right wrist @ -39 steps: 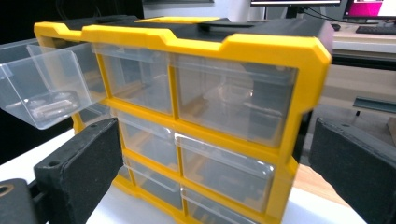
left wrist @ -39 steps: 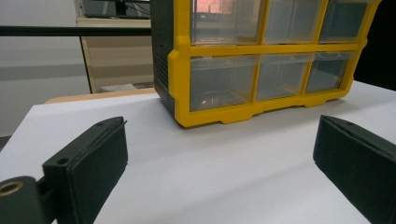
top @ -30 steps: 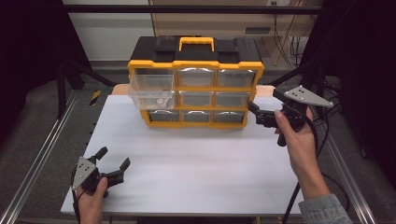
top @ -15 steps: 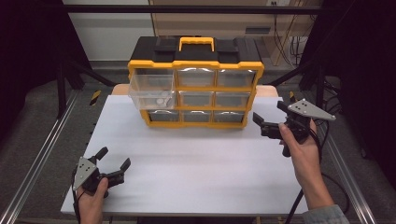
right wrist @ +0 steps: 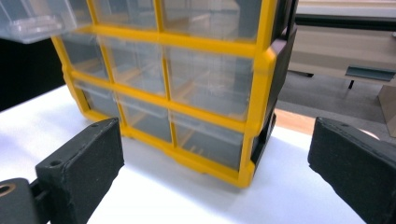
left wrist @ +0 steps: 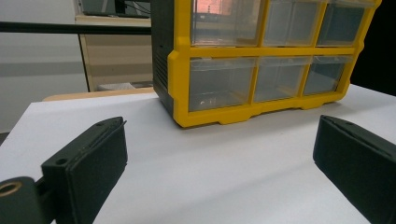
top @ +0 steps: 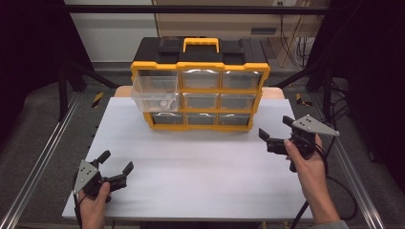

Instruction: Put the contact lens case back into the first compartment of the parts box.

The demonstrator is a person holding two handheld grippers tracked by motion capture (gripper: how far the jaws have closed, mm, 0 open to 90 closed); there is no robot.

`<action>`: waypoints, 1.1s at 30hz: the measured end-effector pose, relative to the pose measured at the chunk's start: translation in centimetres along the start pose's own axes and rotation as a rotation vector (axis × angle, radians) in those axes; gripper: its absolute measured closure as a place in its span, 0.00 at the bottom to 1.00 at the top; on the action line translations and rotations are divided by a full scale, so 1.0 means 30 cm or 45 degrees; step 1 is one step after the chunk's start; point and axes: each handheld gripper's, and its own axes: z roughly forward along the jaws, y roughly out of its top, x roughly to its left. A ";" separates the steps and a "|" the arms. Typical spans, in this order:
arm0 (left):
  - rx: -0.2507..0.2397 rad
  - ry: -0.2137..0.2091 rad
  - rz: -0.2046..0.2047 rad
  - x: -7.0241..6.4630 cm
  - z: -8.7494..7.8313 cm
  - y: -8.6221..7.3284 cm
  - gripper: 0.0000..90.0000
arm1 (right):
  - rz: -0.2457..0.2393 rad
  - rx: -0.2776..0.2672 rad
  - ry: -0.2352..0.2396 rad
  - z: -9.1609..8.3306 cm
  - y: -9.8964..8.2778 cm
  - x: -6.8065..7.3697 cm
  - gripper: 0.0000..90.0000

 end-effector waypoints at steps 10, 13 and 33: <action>-0.004 0.002 0.008 -0.005 -0.002 -0.001 0.03 | 0.005 0.023 0.013 0.000 -0.069 0.004 0.04; -0.008 0.002 0.011 -0.005 -0.003 -0.001 0.03 | 0.019 0.025 0.018 -0.006 -0.095 0.000 0.04; -0.014 -0.001 0.014 -0.003 -0.006 0.001 0.03 | 0.093 0.021 0.037 -0.013 -0.227 -0.009 0.05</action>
